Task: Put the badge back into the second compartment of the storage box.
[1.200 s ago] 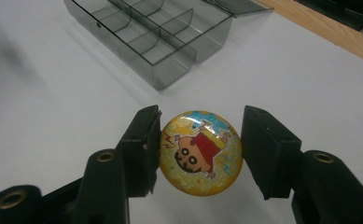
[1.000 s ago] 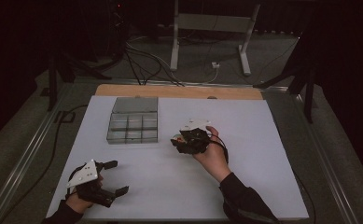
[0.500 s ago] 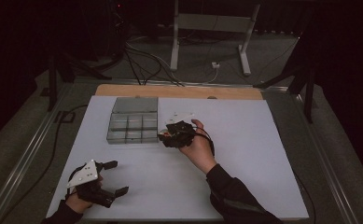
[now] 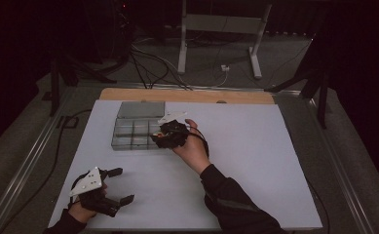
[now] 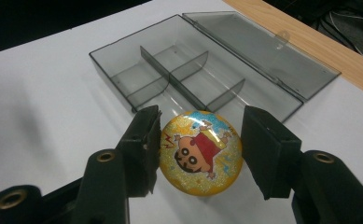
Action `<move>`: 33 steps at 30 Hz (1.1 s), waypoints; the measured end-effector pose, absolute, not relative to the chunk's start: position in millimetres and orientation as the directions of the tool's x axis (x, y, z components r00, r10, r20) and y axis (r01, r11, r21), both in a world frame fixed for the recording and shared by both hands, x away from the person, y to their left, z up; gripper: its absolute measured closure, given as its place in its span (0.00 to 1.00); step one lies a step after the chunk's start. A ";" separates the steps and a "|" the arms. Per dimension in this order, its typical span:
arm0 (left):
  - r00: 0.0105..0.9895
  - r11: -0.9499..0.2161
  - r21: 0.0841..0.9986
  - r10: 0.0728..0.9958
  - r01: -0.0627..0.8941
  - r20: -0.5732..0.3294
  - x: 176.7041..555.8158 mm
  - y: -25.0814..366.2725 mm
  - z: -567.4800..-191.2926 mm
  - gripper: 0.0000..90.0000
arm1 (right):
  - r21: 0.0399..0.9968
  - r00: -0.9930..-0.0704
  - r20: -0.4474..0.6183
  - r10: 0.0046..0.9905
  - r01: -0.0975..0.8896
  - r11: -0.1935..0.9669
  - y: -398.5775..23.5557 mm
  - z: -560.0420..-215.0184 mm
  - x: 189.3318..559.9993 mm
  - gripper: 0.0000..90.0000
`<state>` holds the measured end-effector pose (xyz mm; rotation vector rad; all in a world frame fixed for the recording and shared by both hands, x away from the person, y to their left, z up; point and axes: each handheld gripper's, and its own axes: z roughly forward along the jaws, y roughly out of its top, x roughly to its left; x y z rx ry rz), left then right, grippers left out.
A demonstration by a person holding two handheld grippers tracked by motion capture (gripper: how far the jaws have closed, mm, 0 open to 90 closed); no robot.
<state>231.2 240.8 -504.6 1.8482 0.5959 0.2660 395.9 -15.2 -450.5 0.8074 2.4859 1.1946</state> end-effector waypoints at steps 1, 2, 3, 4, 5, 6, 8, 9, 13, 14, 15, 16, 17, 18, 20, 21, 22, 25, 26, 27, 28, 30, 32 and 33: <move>0.847 -0.250 0.930 0.521 0.271 -0.106 231.3 240.8 -504.6 0.01 | 0.778 -0.808 0.005 0.589 0.374 0.506 -10.7 -451.8 400.0 0.53; 0.847 -0.251 0.930 0.521 0.270 -0.105 231.4 241.0 -504.5 0.01 | 0.778 -0.808 0.005 0.589 0.374 0.506 -10.7 -451.8 400.0 0.53; 0.847 -0.251 0.930 0.522 0.268 -0.103 231.3 241.2 -504.5 0.01 | 0.780 -0.806 0.008 0.592 0.376 0.501 -7.9 -453.0 402.5 0.53; 0.847 -0.251 0.930 0.521 0.268 -0.103 231.3 241.2 -504.4 0.01 | 0.776 -0.805 0.007 0.593 0.379 0.505 -4.6 -454.5 405.9 0.53; 0.848 -0.250 0.930 0.520 0.268 -0.104 231.4 241.3 -504.4 0.01 | 0.775 -0.805 0.006 0.593 0.379 0.506 -2.6 -455.4 407.9 0.53; 0.847 -0.250 0.930 0.520 0.268 -0.105 231.4 241.6 -504.4 0.01 | 0.773 -0.802 0.009 0.598 0.385 0.505 3.0 -458.5 413.9 0.53; 0.846 -0.250 0.930 0.522 0.269 -0.104 231.3 241.7 -504.4 0.01 | 0.771 -0.801 0.012 0.599 0.389 0.505 4.7 -459.6 415.9 0.53; 0.847 -0.250 0.930 0.521 0.268 -0.104 231.2 241.8 -504.3 0.01 | 0.766 -0.800 0.013 0.601 0.394 0.508 9.8 -462.5 420.3 0.53; 0.847 -0.248 0.931 0.522 0.268 -0.105 231.1 242.1 -504.3 0.01 | 0.761 -0.798 0.018 0.603 0.402 0.509 17.5 -466.8 426.2 0.53; 0.847 -0.250 0.931 0.521 0.268 -0.104 231.1 242.2 -504.3 0.01 | 0.762 -0.798 0.013 0.602 0.398 0.511 22.6 -468.9 429.7 0.53; 0.847 -0.249 0.931 0.521 0.267 -0.104 231.0 242.2 -504.3 0.01 | 0.762 -0.798 0.013 0.602 0.398 0.511 22.6 -468.9 429.7 0.53; 0.847 -0.248 0.931 0.521 0.269 -0.106 231.0 242.3 -504.3 0.01 | 0.765 -0.797 0.005 0.603 0.392 0.512 25.2 -469.7 431.2 0.53; 0.847 -0.247 0.931 0.521 0.270 -0.107 231.0 242.4 -504.4 0.01 | 0.758 -0.797 0.011 0.603 0.400 0.515 30.7 -471.0 434.9 0.53; 0.846 -0.246 0.931 0.521 0.270 -0.108 231.0 242.4 -504.5 0.01 | 0.758 -0.797 0.011 0.603 0.400 0.515 30.7 -471.0 434.9 0.53; 0.847 -0.246 0.931 0.521 0.270 -0.108 231.0 242.5 -504.5 0.01 | 0.755 -0.800 0.006 0.599 0.396 0.522 37.1 -472.6 438.9 0.53; 0.847 -0.245 0.931 0.520 0.270 -0.109 230.9 242.5 -504.4 0.01 | 0.756 -0.798 0.000 0.602 0.394 0.523 42.1 -474.0 441.9 0.53; 0.847 -0.243 0.932 0.520 0.270 -0.110 230.8 242.6 -504.4 0.01 | 0.756 -0.798 0.000 0.602 0.394 0.523 42.1 -474.0 441.9 0.53; 0.847 -0.241 0.933 0.520 0.269 -0.110 230.6 243.0 -504.3 0.00 | 0.758 -0.794 -0.033 0.607 0.376 0.533 52.0 -476.8 447.4 0.53; 0.847 -0.240 0.933 0.520 0.269 -0.111 230.7 243.1 -504.3 0.00 | 0.756 -0.794 -0.025 0.608 0.383 0.531 54.1 -477.7 449.0 0.53; 0.847 -0.240 0.933 0.521 0.270 -0.111 230.5 243.1 -504.3 0.00 | 0.757 -0.794 -0.028 0.607 0.380 0.531 56.1 -479.0 450.5 0.53; 0.847 -0.241 0.932 0.520 0.270 -0.111 230.4 243.2 -504.3 0.00 | 0.757 -0.794 -0.028 0.607 0.380 0.531 56.1 -479.0 450.5 0.53; 0.847 -0.240 0.933 0.520 0.269 -0.110 230.2 243.3 -504.3 0.01 | 0.754 -0.795 -0.036 0.606 0.377 0.539 60.3 -482.1 453.0 0.53; 0.847 -0.239 0.933 0.521 0.269 -0.111 230.2 243.5 -504.3 0.01 | 0.756 -0.791 -0.039 0.611 0.376 0.536 65.0 -486.4 456.4 0.53; 0.847 -0.239 0.933 0.520 0.269 -0.111 230.2 243.6 -504.4 0.01 | 0.761 -0.790 -0.037 0.612 0.374 0.530 66.5 -487.5 457.2 0.52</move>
